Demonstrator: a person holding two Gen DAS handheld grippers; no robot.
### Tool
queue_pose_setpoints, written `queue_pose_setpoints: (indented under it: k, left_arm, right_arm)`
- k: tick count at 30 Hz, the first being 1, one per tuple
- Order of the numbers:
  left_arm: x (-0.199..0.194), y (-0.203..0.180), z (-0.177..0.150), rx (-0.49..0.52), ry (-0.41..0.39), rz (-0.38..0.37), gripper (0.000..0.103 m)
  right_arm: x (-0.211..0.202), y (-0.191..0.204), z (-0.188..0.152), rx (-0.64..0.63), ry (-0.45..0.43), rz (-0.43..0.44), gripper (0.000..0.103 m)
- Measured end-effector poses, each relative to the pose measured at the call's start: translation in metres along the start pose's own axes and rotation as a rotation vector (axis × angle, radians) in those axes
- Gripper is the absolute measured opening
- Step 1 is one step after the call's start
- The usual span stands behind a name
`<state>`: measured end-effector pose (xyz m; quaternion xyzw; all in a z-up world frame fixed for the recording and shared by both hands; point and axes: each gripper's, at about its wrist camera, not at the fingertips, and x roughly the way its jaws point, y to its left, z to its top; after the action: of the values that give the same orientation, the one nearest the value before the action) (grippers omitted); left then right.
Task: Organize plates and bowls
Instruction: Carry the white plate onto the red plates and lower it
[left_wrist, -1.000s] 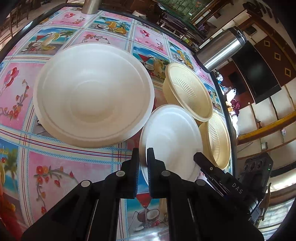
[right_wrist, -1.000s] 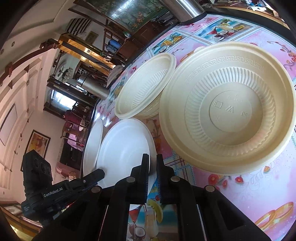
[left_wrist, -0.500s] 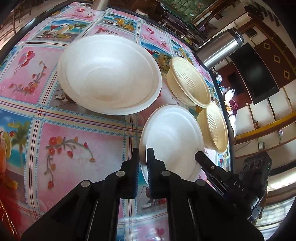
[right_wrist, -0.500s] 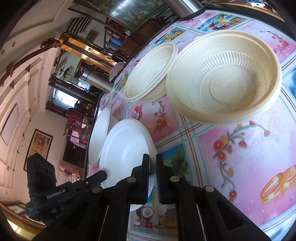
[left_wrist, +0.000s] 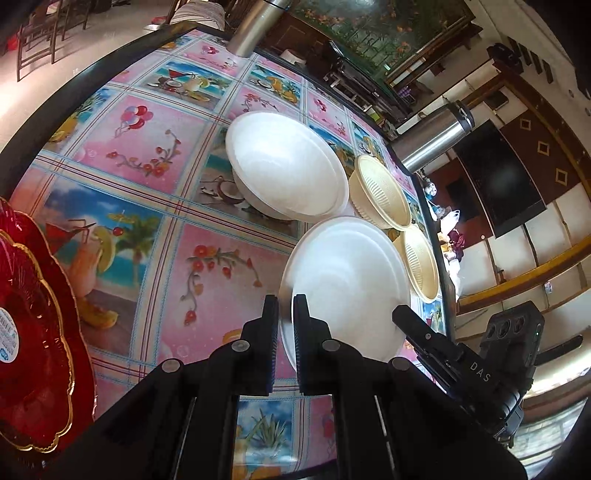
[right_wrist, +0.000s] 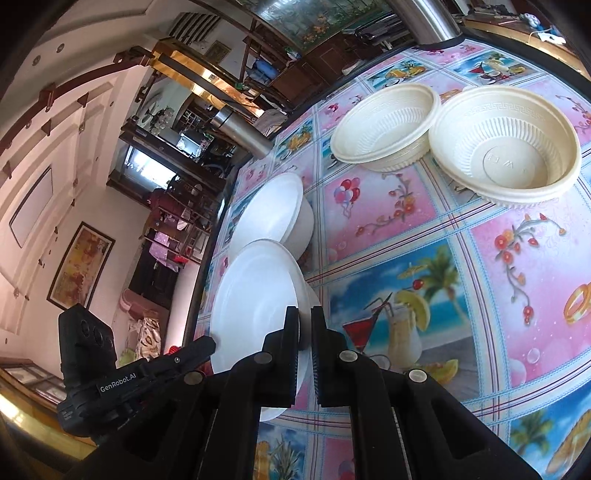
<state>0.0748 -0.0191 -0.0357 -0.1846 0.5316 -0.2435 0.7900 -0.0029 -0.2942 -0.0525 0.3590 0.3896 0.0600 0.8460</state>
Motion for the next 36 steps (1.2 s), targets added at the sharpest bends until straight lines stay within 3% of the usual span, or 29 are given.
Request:
queue_pose_setpoints:
  k: [8,19,28,36]
  left_arm:
    - [-0.061,0.033,-0.009,-0.019,-0.097,0.021,0.006]
    - [-0.158,0.107,-0.040,-0.078,-0.233,0.191,0.006]
    - [-0.146,0.170,-0.056,-0.196,-0.169,0.257,0.006]
    - [-0.133,0.182,-0.055,-0.190,-0.132,0.305,0.006]
  right_arm:
    - [0.008,0.051,-0.016,-0.089,0.024,0.015,0.007]
    - [0.064,0.168,-0.069,-0.297,0.177,0.099,0.007]
    - [0.128,0.200,-0.125,-0.375,0.333,0.073,0.007]
    - [0.155,0.198,-0.140,-0.394,0.383,0.026,0.007]
